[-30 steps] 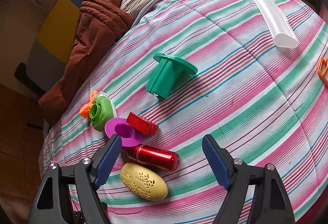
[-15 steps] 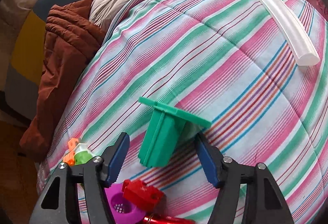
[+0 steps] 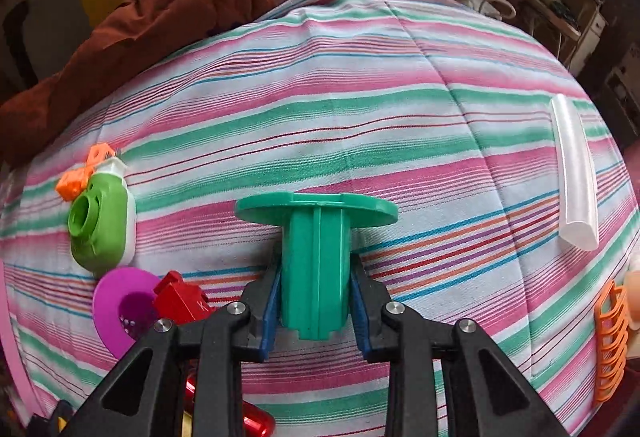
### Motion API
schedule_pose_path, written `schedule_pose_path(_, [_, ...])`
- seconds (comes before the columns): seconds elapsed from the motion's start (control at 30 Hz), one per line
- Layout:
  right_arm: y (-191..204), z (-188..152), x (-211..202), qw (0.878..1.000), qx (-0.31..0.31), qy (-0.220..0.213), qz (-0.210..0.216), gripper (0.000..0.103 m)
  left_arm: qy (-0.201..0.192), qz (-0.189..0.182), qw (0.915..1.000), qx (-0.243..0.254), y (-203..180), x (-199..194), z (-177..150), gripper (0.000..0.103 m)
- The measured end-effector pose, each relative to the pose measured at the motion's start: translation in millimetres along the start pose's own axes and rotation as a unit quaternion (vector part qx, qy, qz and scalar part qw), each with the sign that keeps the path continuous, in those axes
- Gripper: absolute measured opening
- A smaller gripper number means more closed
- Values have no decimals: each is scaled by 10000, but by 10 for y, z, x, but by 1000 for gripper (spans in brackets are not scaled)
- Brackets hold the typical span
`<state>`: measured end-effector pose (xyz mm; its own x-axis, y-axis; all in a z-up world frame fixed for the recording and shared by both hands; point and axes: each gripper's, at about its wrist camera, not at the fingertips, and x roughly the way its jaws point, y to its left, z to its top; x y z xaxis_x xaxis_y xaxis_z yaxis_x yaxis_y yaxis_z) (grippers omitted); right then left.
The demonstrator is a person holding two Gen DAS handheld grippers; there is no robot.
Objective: Organize rigid objects
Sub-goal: 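Grasp the green funnel-shaped piece by its stem with the right tool, then carry the yellow piece into the tray and open the left tool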
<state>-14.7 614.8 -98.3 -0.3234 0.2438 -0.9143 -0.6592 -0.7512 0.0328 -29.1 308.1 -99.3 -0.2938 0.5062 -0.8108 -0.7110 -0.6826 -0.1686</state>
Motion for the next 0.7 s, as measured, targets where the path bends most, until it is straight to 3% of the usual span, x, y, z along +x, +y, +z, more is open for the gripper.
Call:
schedule_pose_path(0.17, [37, -72, -17, 9995, -203, -210, -144, 30, -29, -95, 9998, -142, 12, -233, -105, 27])
schedule_pose_path(0.37, [47, -92, -35, 9984, -385, -359, -189, 29, -470, -144, 9979, -422, 214, -745, -104, 27])
schedule_pose_path(0.7, [111, -93, -39, 9973, -533, -388, -316, 29, -772, 656, 9842, -1450, 1498, -1193, 127, 27])
